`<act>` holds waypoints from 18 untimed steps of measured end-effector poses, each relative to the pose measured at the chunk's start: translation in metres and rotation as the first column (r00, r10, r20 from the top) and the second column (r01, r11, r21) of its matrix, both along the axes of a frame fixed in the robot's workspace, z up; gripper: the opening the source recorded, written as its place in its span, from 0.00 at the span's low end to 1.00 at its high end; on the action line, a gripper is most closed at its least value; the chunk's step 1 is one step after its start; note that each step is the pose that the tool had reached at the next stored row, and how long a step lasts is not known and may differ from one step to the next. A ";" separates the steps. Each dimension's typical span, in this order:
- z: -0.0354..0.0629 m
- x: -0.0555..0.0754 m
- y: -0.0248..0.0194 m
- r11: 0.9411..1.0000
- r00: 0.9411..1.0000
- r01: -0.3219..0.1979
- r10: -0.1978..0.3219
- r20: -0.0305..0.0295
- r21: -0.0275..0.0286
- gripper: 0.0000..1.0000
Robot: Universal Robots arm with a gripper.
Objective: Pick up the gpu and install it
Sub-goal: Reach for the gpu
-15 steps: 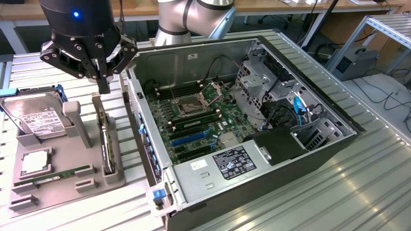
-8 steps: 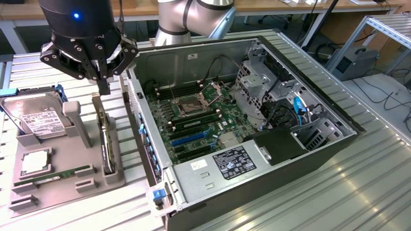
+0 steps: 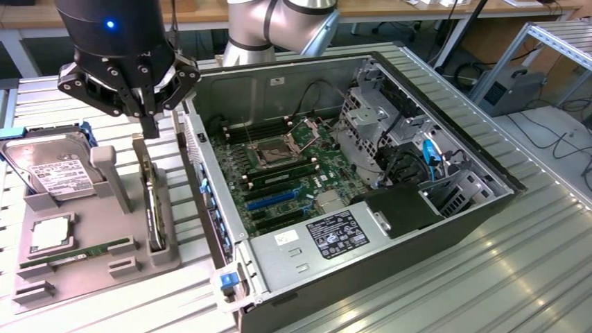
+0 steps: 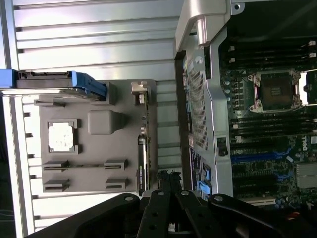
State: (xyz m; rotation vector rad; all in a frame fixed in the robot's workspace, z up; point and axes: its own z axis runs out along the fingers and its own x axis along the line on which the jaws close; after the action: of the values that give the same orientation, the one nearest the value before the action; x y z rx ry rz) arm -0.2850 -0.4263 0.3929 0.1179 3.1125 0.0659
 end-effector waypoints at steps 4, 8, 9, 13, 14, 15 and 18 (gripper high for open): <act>0.0000 0.000 -0.0019 1.000 1.000 0.000 0.000 0.000 0.000 0.11; -0.0001 0.000 -0.0039 1.000 1.000 0.000 0.000 0.000 0.000 0.11; -0.0001 0.000 -0.0044 1.000 1.000 0.000 0.000 0.000 0.000 0.11; -0.0001 0.000 -0.0059 1.000 1.000 0.000 0.000 0.000 0.000 0.11; -0.0001 0.000 -0.0062 1.000 1.000 0.000 0.000 0.000 0.000 0.11; -0.0002 0.000 -0.0066 1.000 1.000 0.000 0.000 0.000 0.000 0.11; -0.0002 0.000 -0.0076 1.000 1.000 0.000 0.000 0.000 0.000 0.11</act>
State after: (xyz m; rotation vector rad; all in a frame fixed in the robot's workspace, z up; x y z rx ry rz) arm -0.2850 -0.4339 0.3927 0.1180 3.1125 0.0653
